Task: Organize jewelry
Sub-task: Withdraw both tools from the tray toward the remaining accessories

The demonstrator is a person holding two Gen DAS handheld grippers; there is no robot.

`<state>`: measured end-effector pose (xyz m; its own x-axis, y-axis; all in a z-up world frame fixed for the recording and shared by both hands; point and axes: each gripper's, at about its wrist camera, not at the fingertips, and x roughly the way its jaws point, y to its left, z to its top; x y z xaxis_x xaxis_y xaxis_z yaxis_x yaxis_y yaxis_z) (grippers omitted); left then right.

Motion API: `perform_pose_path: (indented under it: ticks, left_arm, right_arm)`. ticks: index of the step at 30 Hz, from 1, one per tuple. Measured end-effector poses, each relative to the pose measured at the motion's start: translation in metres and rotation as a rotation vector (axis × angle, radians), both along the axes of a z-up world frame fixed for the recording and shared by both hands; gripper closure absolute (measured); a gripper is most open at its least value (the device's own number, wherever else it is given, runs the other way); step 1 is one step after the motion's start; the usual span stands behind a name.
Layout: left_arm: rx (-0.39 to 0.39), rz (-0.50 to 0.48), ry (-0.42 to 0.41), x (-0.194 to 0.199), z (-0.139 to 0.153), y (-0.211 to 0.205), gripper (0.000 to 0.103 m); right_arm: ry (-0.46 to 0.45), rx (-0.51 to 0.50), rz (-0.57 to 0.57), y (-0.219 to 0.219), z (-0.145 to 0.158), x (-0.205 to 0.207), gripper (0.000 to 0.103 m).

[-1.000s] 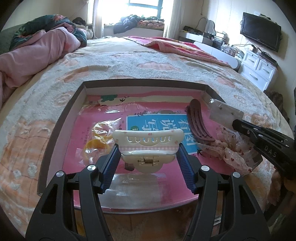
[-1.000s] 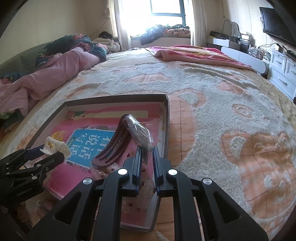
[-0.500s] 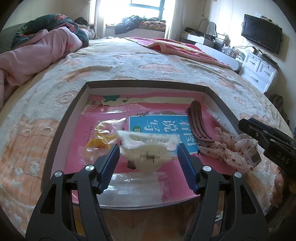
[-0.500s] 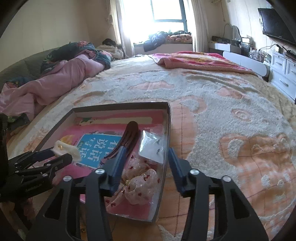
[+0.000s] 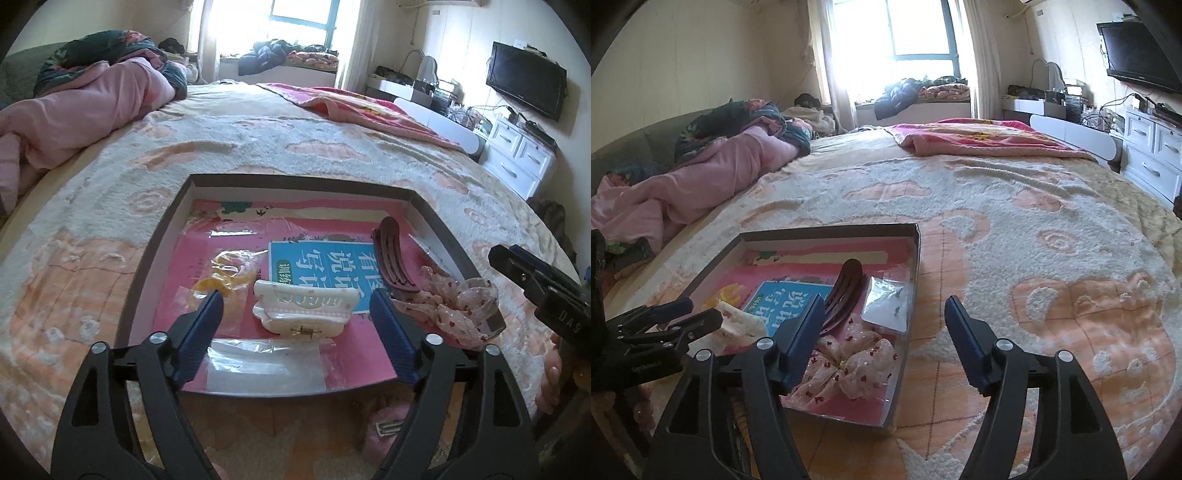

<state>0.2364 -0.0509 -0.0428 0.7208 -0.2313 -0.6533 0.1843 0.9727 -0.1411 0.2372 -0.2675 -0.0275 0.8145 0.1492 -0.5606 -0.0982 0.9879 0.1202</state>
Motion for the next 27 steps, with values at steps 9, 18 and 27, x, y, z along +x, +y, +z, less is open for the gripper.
perform_pose_path:
  ticks: [9, 18, 27]
  left_arm:
    - [-0.019, 0.025, -0.024, -0.012, 0.012, 0.006, 0.012]
    - [0.0, 0.045, -0.057, -0.028, 0.021, 0.011, 0.012]
    - [-0.002, 0.068, -0.08, -0.042, 0.028, 0.021, 0.012]
  right_arm:
    - [-0.034, 0.001, -0.006, -0.002, 0.008, -0.011, 0.028]
    - [-0.059, 0.007, -0.011, -0.003, 0.016, -0.024, 0.024]
    - [-0.082, 0.001, 0.005, 0.002, 0.02, -0.041, 0.023]
